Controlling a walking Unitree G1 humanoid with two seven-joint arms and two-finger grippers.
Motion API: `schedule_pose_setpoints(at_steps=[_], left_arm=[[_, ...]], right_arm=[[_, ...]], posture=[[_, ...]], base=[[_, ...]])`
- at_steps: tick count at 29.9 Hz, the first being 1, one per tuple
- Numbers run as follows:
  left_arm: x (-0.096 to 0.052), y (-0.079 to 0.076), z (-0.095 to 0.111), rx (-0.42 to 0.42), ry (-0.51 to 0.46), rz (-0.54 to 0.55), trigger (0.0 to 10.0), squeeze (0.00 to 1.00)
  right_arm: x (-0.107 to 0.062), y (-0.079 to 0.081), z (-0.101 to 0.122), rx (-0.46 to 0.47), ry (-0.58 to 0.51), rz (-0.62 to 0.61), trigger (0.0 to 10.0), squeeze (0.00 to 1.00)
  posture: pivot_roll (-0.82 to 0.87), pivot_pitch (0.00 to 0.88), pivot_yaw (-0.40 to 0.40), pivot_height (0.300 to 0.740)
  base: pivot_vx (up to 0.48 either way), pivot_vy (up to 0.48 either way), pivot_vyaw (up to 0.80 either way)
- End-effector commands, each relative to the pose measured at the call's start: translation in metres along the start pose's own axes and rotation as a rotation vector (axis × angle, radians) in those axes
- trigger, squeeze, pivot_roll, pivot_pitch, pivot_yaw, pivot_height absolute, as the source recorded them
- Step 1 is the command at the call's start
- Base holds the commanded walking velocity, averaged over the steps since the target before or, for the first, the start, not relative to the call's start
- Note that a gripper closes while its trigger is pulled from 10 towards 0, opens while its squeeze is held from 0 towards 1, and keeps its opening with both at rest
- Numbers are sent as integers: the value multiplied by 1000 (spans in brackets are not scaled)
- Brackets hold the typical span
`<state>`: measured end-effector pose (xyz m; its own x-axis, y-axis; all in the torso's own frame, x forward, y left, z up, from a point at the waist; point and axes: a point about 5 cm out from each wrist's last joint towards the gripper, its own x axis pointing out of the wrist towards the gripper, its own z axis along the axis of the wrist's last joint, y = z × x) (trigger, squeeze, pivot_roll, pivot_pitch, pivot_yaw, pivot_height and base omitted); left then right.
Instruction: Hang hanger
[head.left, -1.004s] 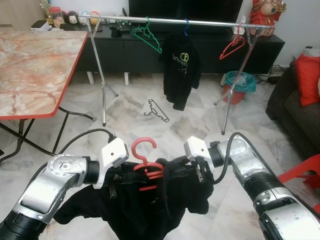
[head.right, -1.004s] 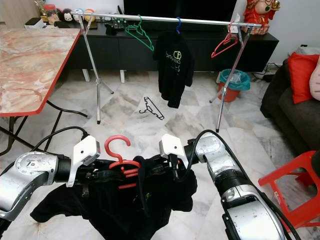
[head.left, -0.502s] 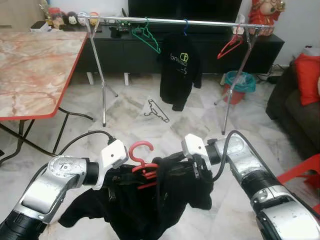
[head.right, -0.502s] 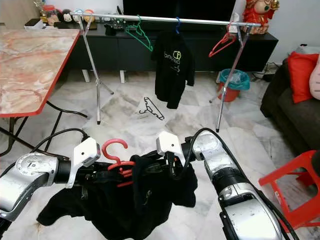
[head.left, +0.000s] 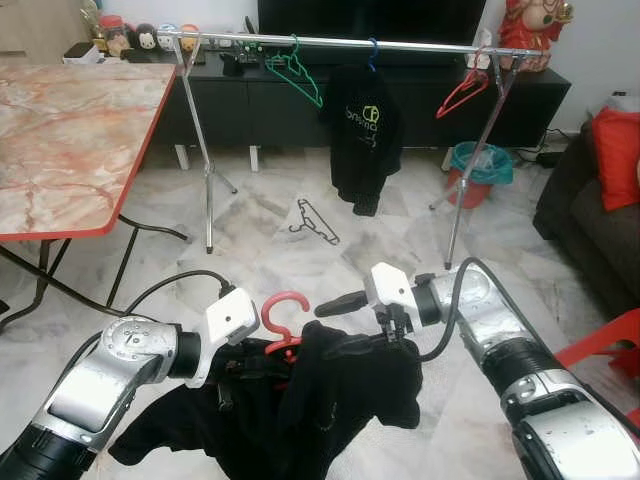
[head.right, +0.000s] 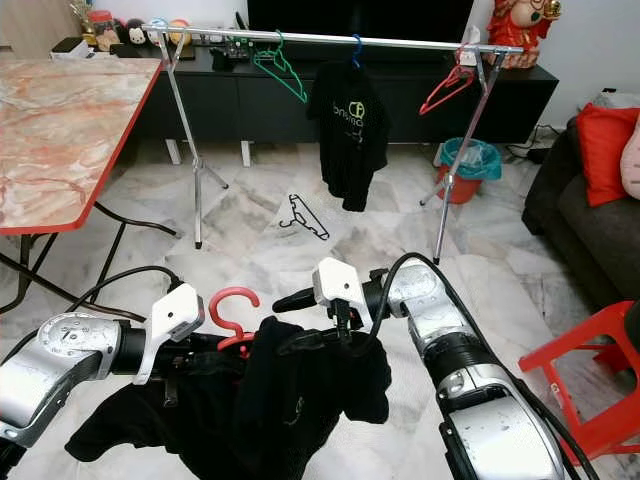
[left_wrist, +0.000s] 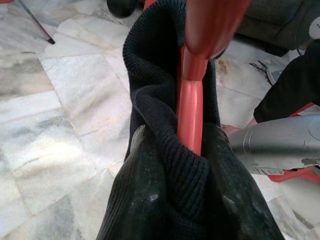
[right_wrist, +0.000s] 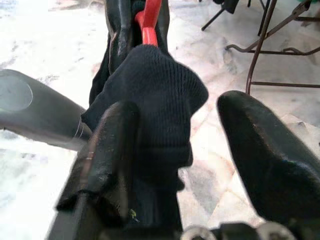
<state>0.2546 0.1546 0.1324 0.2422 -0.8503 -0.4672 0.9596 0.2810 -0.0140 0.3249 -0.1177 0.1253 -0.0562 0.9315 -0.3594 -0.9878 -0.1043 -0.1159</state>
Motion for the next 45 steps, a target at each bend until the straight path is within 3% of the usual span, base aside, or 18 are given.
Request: schedule_pose_setpoints(at_steps=[1, 7, 11, 12, 13, 15, 16, 17, 18, 24, 25, 28, 31, 32, 37, 45], left_arm=[[-3, 3, 3, 7, -24, 23, 0, 0], [-3, 9, -2, -14, -38, 77, 0, 0], [-3, 15, -5, -25, -63, 150, 0, 0], [-4, 22, -8, -32, -81, 238, 0, 0], [-4, 24, -9, -41, -86, 267, 0, 0], [-5, 32, -13, -13, -91, 377, 0, 0], [-5, 33, -13, -6, -91, 396, 4549, 0], [-6, 40, -16, -15, -96, 485, 4549, 0], [-9, 50, -21, -41, -115, 626, 10000, 0], [-16, 55, -26, -79, -179, 795, 10000, 0], [-19, 57, -28, -73, -199, 885, 10000, 0], [-21, 54, -30, -103, -250, 934, 10000, 0], [-20, 44, -33, -154, -334, 996, 10000, 0], [-20, 44, -33, -154, -334, 996, 10000, 0], [-26, 32, -36, -181, -412, 1092, 10000, 0], [-22, 31, -46, -211, -395, 1139, 10000, 0]], right_arm=[[-4, -2, 3, -29, 25, 3, 10000, 1000], [-10, -3, 2, -20, 23, -33, 10000, 1000], [-18, -7, 1, -31, 18, -131, 10000, 1000], [-27, -20, 6, -31, -11, -311, 10000, 1000], [-29, -23, 8, -32, -22, -373, 10000, 1000], [-39, -35, 9, -28, -33, -592, 10000, 0], [-41, -37, 9, -25, -33, -626, 10000, 0], [-47, -41, 5, 12, -36, -739, 10000, 0], [-58, -43, -3, 80, -55, -910, 10000, 0], [-67, -33, -26, 207, -119, -1122, 10000, 0], [-67, -26, -38, 248, -122, -1192, 10000, 0], [-71, -16, -52, 332, -163, -1327, 10000, 0], [-71, 3, -72, 397, -179, -1490, 10000, 0], [-71, 3, -72, 397, -179, -1490, 10000, 0], [-69, 33, -90, 430, -178, -1635, 10000, 0], [-51, 48, -95, 463, -165, -1682, 10000, 0]], posture=[[44, 0, -66, 736], [40, 0, -64, 736], [38, 0, -65, 736], [35, 0, -64, 736], [33, 0, -61, 736], [33, 0, -61, 736], [33, 0, -61, 736], [30, 0, -56, 736], [27, 0, -53, 736], [17, 0, -43, 736], [21, 0, -39, 736], [17, 0, -32, 736], [16, 0, -35, 736], [16, 0, -35, 736], [19, 0, -48, 736], [-13, 0, -46, 736]], base=[[0, 0, 0], [0, 0, 0], [0, 0, 0], [0, 0, 0], [0, 0, 0], [0, 0, 0], [0, 0, 0], [0, 0, 0], [0, 0, 0], [0, 0, 0], [0, 0, 0], [0, 0, 0], [0, 0, 0], [0, 0, 0], [0, 0, 0], [0, 0, 0]])
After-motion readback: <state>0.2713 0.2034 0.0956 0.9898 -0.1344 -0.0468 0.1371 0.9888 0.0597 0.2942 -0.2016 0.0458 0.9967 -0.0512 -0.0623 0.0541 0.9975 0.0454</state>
